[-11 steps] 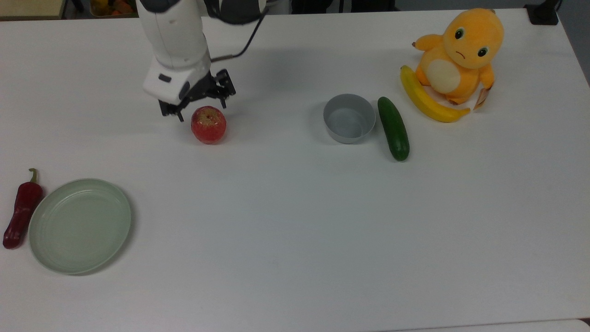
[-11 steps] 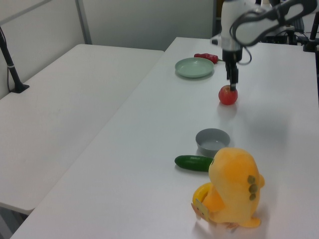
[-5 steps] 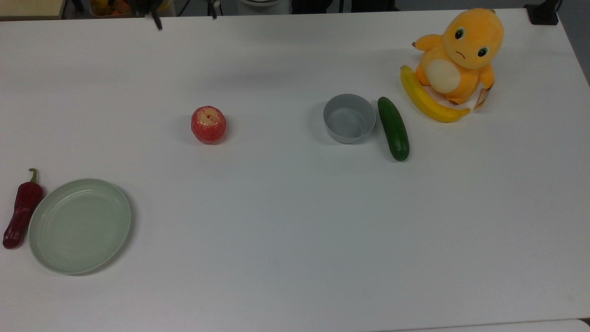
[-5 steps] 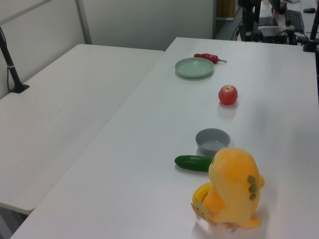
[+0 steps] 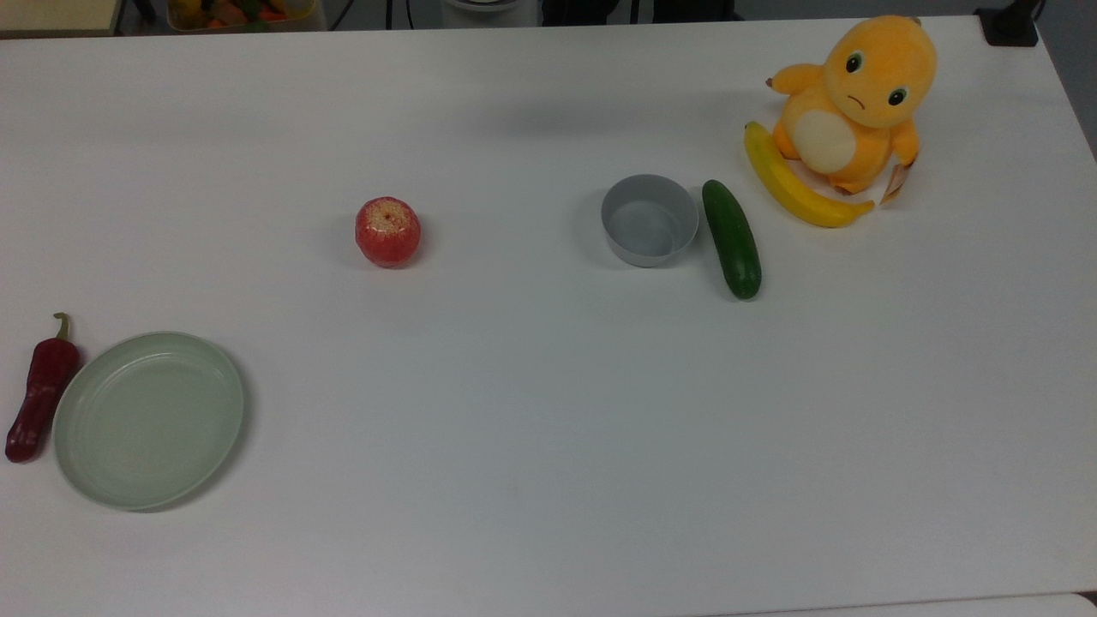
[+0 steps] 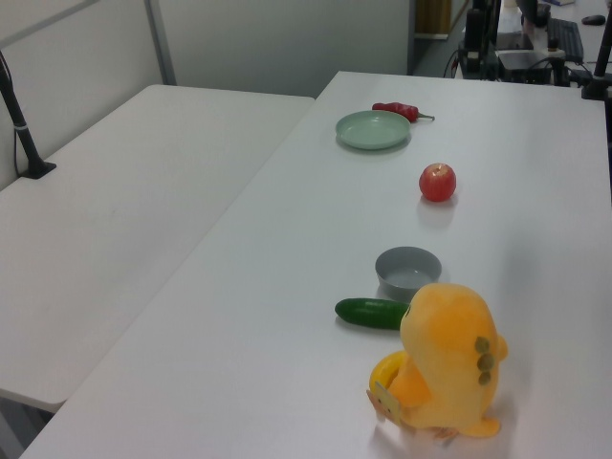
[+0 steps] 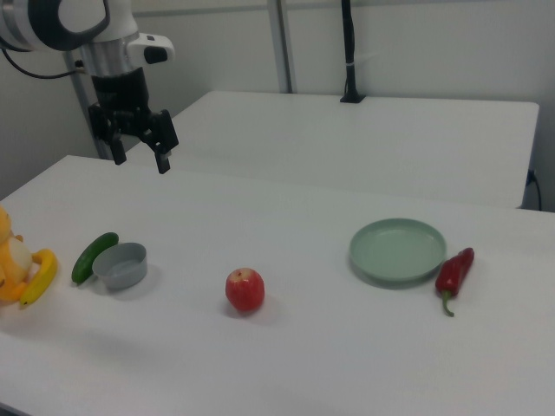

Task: Red apple placed in the center of the desktop

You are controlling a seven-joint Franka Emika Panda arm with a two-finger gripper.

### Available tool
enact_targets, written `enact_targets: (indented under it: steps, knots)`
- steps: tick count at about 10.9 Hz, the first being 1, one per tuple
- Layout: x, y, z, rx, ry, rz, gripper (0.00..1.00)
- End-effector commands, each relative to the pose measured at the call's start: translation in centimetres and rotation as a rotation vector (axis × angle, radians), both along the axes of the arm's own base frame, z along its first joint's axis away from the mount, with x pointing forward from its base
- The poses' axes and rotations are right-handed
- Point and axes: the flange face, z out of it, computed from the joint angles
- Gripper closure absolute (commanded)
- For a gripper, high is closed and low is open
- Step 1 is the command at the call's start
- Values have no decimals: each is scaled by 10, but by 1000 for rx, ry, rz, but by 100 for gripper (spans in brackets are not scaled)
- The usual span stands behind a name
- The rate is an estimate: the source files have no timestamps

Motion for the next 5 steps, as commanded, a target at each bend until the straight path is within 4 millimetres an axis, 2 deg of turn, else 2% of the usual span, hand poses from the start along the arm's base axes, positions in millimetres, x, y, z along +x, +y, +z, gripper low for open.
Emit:
enact_targets:
  steps: [1, 5]
  knots:
    - [5, 13, -10, 56, -59, -21, 0]
    - [20, 8, -24, 63, -157, -37, 0]
